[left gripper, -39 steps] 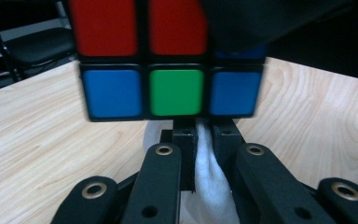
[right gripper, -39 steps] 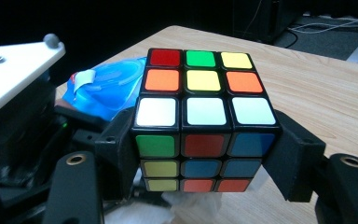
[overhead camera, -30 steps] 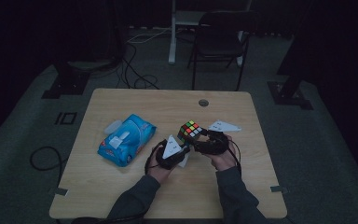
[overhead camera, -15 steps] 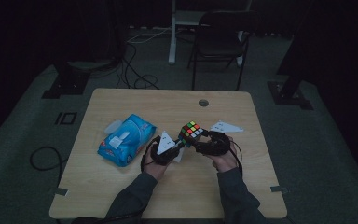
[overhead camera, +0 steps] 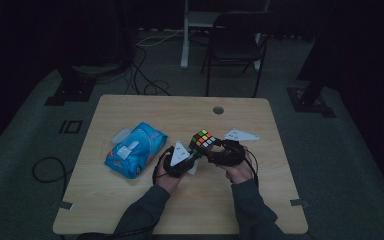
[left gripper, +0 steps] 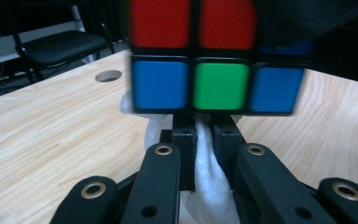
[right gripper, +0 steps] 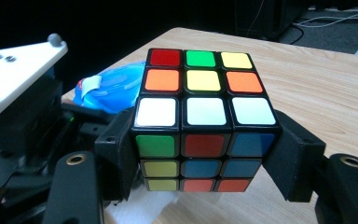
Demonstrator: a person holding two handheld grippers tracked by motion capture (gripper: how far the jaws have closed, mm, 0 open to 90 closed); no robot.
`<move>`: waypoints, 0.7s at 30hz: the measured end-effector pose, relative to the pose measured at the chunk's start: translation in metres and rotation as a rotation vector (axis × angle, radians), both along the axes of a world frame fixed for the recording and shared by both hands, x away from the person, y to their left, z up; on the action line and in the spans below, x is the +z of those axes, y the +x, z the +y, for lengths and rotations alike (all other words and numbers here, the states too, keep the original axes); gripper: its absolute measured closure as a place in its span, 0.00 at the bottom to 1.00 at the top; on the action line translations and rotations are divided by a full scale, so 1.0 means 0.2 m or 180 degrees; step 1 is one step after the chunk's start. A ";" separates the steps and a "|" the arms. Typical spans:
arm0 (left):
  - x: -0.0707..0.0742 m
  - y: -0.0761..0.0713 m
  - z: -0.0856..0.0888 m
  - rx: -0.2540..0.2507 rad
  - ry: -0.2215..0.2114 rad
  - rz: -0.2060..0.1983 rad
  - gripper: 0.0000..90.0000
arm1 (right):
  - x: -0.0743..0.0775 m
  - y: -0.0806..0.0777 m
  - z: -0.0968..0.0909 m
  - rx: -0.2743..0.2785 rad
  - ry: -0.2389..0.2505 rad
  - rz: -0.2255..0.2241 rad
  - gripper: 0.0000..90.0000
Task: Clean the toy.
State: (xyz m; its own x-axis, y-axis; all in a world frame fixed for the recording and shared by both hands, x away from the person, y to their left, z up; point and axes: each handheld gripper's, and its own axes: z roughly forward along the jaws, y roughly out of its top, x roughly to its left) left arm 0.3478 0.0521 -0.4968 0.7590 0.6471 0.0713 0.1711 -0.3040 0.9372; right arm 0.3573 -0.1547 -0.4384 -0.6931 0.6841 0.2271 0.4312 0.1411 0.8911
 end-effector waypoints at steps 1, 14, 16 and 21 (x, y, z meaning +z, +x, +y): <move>0.00 -0.01 -0.01 -0.0019 0.0004 0.0001 0.94 | 0.00 0.00 0.00 -0.0008 -0.0003 0.0002 0.38; -0.02 -0.08 -0.03 -0.0096 0.0087 0.0004 0.94 | -0.02 0.03 -0.05 -0.0319 -0.0095 -0.0006 0.38; -0.03 -0.09 -0.03 -0.0104 0.0087 0.0025 0.94 | -0.02 0.03 -0.06 -0.0381 -0.0113 -0.0020 0.38; -0.04 -0.12 -0.01 -0.0115 0.0075 0.0049 0.94 | -0.02 0.05 -0.06 -0.0485 -0.0169 -0.0041 0.38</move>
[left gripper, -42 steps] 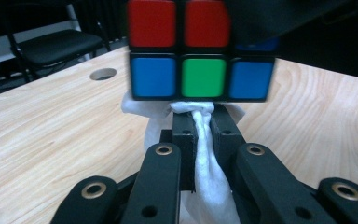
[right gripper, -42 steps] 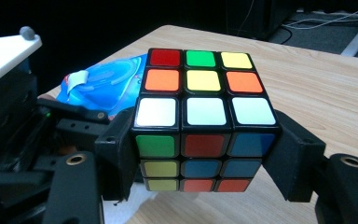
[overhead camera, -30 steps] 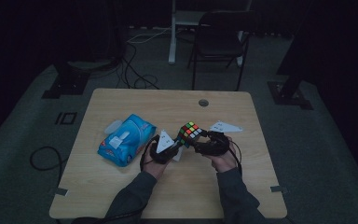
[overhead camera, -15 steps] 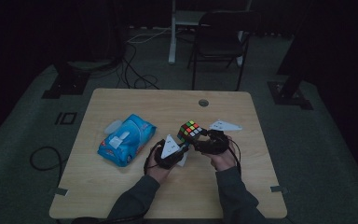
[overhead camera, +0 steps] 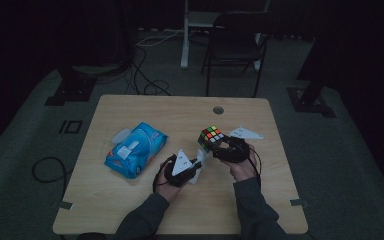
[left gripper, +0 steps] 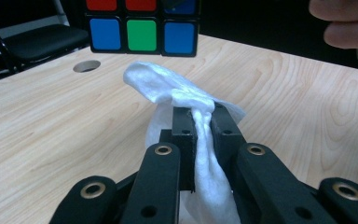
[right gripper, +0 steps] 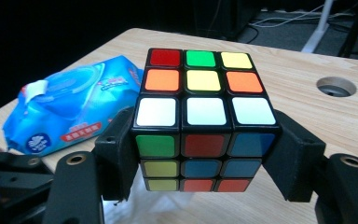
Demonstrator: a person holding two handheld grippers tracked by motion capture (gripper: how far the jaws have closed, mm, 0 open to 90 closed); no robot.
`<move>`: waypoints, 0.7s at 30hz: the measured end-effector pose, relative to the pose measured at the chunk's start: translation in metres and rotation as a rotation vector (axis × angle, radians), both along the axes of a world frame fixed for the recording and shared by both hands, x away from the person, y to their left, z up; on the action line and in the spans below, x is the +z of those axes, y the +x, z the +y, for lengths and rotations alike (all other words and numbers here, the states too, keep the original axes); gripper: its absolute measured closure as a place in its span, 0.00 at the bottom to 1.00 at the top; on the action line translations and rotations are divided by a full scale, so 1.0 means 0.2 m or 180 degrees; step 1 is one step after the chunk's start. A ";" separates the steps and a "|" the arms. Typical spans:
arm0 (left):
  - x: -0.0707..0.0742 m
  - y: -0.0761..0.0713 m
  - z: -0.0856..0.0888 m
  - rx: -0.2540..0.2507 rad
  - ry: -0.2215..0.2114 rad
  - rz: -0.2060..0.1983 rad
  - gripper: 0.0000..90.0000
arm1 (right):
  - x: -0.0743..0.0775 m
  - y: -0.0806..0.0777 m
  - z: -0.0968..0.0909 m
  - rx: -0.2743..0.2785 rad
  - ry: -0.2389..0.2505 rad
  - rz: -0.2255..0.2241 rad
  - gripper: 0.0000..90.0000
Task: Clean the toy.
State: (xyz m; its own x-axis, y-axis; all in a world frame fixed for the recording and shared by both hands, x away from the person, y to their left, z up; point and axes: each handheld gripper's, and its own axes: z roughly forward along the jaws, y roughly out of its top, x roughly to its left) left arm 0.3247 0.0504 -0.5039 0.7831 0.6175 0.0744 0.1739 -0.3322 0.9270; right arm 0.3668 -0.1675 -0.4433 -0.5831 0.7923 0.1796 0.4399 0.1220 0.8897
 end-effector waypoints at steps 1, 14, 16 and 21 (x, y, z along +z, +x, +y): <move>0.00 0.00 0.00 -0.0007 0.0002 0.0002 0.94 | 0.00 0.00 0.00 -0.0014 -0.0016 -0.0002 0.38; 0.02 -0.02 -0.01 -0.0093 -0.0063 0.0049 0.94 | -0.04 0.02 0.03 -0.0038 -0.0074 0.0012 0.38; 0.03 -0.02 -0.02 -0.0111 -0.0050 0.0047 0.94 | -0.04 0.03 0.04 -0.0034 -0.0071 0.0017 0.38; 0.04 -0.02 -0.04 -0.0158 -0.0044 0.0053 0.94 | -0.05 0.03 0.05 -0.0021 -0.0065 0.0034 0.38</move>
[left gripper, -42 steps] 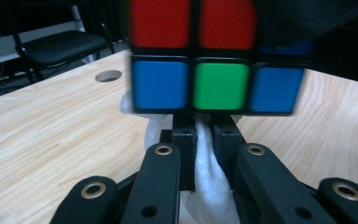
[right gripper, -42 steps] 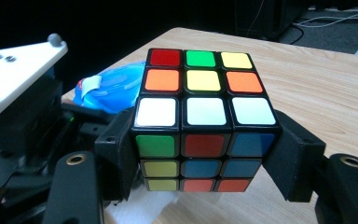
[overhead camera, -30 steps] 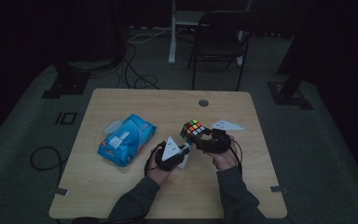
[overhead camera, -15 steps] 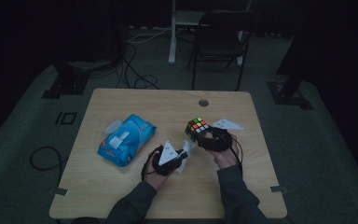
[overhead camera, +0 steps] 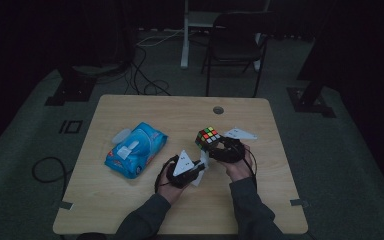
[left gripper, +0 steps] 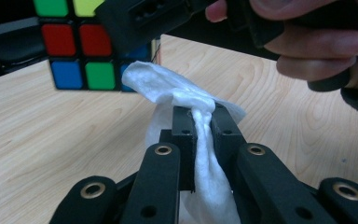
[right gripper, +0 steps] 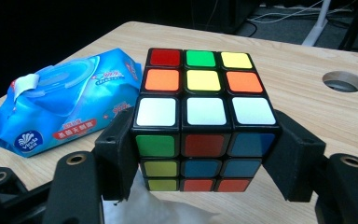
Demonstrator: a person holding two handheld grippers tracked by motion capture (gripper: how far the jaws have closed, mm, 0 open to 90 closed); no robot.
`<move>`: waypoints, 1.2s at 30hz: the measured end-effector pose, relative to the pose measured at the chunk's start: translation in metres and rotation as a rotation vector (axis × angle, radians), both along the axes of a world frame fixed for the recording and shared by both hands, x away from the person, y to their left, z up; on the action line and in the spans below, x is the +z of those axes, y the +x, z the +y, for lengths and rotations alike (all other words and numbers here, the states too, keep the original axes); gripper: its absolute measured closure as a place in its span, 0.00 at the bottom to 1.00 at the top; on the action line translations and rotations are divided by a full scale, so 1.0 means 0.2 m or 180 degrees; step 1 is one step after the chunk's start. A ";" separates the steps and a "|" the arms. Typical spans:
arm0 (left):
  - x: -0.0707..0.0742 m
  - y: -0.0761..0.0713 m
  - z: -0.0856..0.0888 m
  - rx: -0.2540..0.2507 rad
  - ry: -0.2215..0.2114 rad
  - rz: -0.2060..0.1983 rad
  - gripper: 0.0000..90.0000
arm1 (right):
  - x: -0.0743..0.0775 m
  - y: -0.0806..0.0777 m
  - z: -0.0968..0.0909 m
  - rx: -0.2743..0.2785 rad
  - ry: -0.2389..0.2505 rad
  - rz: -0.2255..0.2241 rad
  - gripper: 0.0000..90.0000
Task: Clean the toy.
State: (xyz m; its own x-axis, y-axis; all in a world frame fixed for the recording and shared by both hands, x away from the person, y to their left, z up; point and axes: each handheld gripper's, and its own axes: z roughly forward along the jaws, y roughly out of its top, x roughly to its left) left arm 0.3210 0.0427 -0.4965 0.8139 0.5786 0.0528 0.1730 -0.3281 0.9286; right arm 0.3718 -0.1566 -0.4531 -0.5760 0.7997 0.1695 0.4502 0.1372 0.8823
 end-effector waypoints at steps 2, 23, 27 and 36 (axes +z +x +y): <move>0.00 0.00 -0.01 -0.0011 -0.0005 0.0011 0.94 | 0.00 0.00 0.01 0.0009 -0.0001 -0.0001 0.38; 0.00 0.08 -0.09 0.0118 -0.0021 0.0054 0.94 | -0.02 -0.02 0.05 0.0070 0.0078 0.0034 0.38; -0.01 0.09 -0.09 0.0182 -0.0031 0.0051 0.94 | -0.02 -0.02 0.05 0.0082 0.0107 0.0043 0.38; -0.02 0.10 -0.09 0.0208 -0.0056 0.0059 0.94 | -0.02 -0.02 0.06 0.0105 0.0153 0.0071 0.38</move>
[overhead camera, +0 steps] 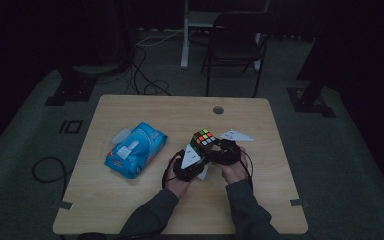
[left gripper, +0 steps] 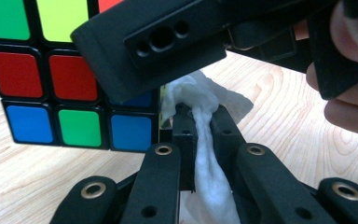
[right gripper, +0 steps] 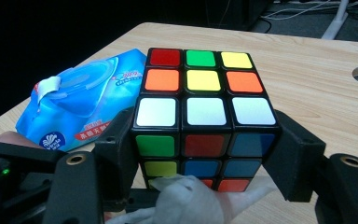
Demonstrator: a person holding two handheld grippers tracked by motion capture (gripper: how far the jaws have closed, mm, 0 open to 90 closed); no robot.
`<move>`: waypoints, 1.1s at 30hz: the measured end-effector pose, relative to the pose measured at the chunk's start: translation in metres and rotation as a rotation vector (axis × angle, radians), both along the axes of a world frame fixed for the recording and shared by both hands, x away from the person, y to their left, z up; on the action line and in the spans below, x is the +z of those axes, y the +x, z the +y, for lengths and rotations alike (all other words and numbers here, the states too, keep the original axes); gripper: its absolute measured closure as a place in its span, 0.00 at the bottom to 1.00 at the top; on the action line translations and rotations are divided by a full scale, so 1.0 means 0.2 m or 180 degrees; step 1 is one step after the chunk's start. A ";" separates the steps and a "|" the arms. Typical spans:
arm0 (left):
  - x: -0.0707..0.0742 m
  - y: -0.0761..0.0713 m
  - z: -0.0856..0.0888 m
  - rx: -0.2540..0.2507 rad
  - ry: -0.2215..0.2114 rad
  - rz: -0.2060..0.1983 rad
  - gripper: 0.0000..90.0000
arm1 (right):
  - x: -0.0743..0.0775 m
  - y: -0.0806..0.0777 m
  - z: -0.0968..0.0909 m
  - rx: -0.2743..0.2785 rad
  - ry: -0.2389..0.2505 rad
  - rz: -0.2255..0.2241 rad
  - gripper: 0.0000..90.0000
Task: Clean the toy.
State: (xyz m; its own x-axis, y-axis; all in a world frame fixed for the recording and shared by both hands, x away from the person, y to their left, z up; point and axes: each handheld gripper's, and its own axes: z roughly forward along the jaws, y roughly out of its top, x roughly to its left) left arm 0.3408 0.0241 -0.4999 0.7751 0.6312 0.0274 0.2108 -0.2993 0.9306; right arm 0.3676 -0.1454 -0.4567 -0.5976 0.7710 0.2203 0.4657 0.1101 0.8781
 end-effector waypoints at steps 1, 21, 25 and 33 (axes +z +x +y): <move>0.00 0.00 0.00 0.0001 0.0002 0.0002 0.94 | 0.00 0.00 0.00 -0.0004 0.0002 -0.0001 0.38; 0.00 0.01 0.01 -0.0008 -0.0151 0.0063 0.94 | 0.01 0.00 0.00 -0.0041 -0.0019 -0.0042 0.38; 0.01 0.01 0.01 -0.0023 -0.0178 0.0048 0.94 | 0.00 -0.01 0.00 -0.0033 -0.0030 -0.0033 0.38; 0.01 0.01 0.00 -0.0017 -0.0219 0.0032 0.94 | -0.01 -0.01 0.02 -0.0009 -0.0022 -0.0021 0.38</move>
State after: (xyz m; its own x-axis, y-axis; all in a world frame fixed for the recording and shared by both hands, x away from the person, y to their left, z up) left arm 0.3427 0.0248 -0.4973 0.7784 0.6273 -0.0236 0.2187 -0.2357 0.9469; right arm 0.3658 -0.1423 -0.4585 -0.5969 0.7741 0.2110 0.4601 0.1148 0.8804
